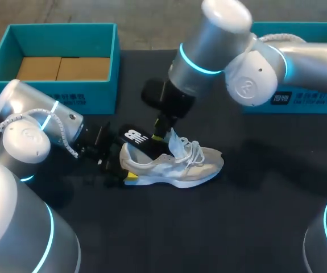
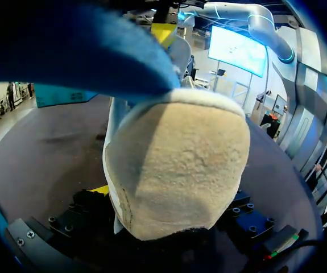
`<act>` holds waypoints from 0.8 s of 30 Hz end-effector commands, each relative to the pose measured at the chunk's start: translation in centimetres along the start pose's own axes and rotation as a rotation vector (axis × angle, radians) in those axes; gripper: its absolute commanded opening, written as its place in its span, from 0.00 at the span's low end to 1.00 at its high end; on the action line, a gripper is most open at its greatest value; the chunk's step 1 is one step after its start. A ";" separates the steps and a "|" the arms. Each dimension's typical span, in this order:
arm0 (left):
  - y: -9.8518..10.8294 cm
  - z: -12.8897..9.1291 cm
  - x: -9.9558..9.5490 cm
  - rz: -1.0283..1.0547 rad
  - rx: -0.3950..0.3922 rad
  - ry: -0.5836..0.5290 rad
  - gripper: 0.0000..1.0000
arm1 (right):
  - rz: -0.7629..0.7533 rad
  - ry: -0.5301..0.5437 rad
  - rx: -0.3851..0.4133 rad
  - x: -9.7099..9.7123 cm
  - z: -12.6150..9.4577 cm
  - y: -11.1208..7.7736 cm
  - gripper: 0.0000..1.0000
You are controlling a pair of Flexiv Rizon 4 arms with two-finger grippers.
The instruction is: Take the shoe out of the shoebox, open the shoe tongue, remove and reinsert the insole, then place the shoe into the shoebox
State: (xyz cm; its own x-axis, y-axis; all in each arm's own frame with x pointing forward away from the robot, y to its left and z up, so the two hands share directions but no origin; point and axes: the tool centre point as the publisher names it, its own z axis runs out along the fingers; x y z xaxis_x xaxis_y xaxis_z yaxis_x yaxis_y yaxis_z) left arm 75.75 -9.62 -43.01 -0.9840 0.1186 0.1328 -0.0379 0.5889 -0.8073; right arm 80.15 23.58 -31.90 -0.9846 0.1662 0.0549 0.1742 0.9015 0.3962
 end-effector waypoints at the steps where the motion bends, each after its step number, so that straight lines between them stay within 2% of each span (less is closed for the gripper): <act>1: 0.4 0.3 -0.3 -0.001 -0.002 0.000 0.00 | -0.011 0.083 -0.046 -1.0 0.7 -0.3 0.46; 11: 0.4 0.3 -0.3 -0.001 -0.002 0.000 0.00 | -0.048 0.152 -0.013 -1.5 0.9 0.7 0.45; 16: 0.4 0.3 -0.3 -0.001 -0.002 0.000 0.00 | -0.064 0.224 0.001 -1.5 1.7 1.5 0.47; 24: 0.4 0.3 -0.3 -0.001 -0.002 0.000 0.00 | -0.060 0.313 -0.020 -1.3 2.4 1.9 0.47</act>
State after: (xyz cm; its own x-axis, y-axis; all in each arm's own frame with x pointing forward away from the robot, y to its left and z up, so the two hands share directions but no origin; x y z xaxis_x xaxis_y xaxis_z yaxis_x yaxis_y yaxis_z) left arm 75.75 -9.63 -43.00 -0.9840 0.1188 0.1328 -0.0378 0.5888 -0.8074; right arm 81.26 25.60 -32.84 -0.9609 -0.0017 0.2768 0.1208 0.8972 0.4247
